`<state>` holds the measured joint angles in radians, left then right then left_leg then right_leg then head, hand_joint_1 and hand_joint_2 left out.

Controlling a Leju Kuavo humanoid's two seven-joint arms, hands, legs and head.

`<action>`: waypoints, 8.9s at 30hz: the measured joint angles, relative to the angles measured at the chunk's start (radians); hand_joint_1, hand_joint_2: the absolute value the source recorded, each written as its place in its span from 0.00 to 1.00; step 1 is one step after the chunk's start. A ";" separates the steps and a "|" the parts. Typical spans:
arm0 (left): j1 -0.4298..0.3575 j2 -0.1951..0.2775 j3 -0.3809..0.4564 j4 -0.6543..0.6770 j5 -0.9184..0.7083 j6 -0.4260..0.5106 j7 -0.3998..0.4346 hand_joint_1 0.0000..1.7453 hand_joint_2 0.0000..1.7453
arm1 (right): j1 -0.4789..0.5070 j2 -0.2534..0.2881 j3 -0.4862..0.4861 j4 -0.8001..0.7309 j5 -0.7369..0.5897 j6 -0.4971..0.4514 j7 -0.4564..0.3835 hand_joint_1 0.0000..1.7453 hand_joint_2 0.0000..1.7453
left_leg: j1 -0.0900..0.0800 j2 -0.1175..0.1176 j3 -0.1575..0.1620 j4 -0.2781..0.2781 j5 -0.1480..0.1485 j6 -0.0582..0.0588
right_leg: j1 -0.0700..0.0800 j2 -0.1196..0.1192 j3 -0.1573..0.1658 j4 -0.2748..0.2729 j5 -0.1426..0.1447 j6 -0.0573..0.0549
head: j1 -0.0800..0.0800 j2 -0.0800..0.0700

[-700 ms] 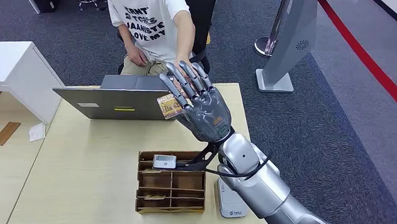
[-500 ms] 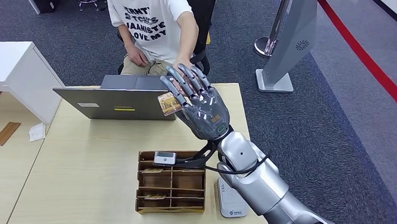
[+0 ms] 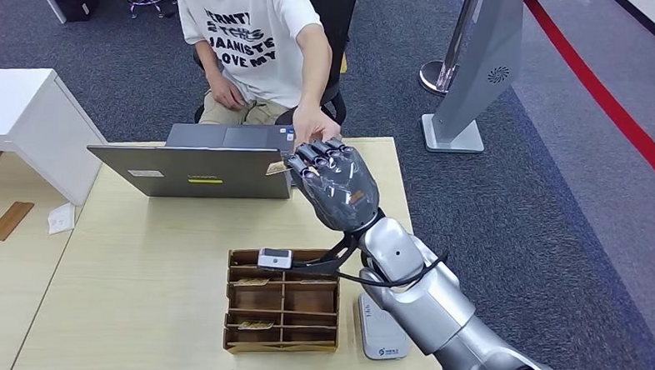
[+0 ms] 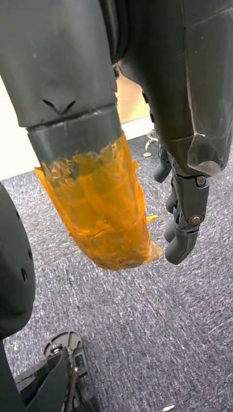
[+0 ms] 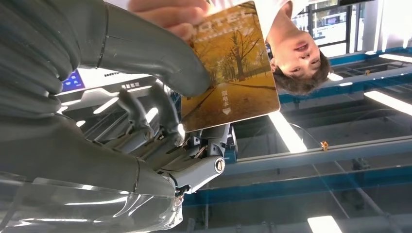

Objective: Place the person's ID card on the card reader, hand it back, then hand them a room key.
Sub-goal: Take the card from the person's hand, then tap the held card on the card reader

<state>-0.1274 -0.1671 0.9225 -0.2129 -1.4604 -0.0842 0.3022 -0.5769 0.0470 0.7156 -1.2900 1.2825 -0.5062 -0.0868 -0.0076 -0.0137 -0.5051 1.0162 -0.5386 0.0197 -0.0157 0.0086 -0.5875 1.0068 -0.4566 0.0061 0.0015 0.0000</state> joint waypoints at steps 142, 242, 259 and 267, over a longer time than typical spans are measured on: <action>0.041 0.019 0.128 0.000 0.177 0.033 -0.038 0.00 0.00 | 0.545 -0.451 -0.273 -0.361 -0.906 0.756 -0.082 1.00 1.00 | -0.001 -0.001 0.000 0.000 -0.001 0.002 | 0.000 -0.001 0.001 -0.002 0.000 0.001 | 0.000 0.000; 0.041 0.020 0.135 0.000 0.148 0.021 -0.038 0.00 0.00 | 0.390 -0.565 -0.048 -0.179 -0.863 0.768 0.014 1.00 1.00 | -0.001 0.000 0.001 0.001 -0.001 0.002 | 0.000 -0.001 0.002 -0.002 0.000 0.001 | 0.000 0.000; 0.041 0.021 0.135 0.000 0.151 0.015 -0.041 0.00 0.00 | 0.399 -0.575 -0.047 -0.215 -0.893 0.756 -0.031 1.00 1.00 | -0.001 0.000 0.001 0.001 -0.001 0.002 | 0.000 -0.001 0.002 -0.002 0.000 0.001 | 0.000 0.000; 0.041 0.021 0.135 0.000 0.157 0.013 -0.048 0.00 0.00 | 0.426 -0.609 -0.087 -0.295 -0.917 0.758 -0.065 1.00 1.00 | -0.001 0.000 0.001 0.001 -0.001 0.002 | -0.001 -0.001 0.002 -0.002 0.000 0.001 | 0.000 0.000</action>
<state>-0.0865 -0.1462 1.0571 -0.2129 -1.3034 -0.0713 0.2542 -0.1505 -0.5615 0.6285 -1.5852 0.3659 0.2523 -0.1518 -0.0084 -0.0142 -0.5044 1.0175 -0.5397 0.0214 -0.0162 0.0073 -0.5858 1.0049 -0.4563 0.0072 0.0013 0.0000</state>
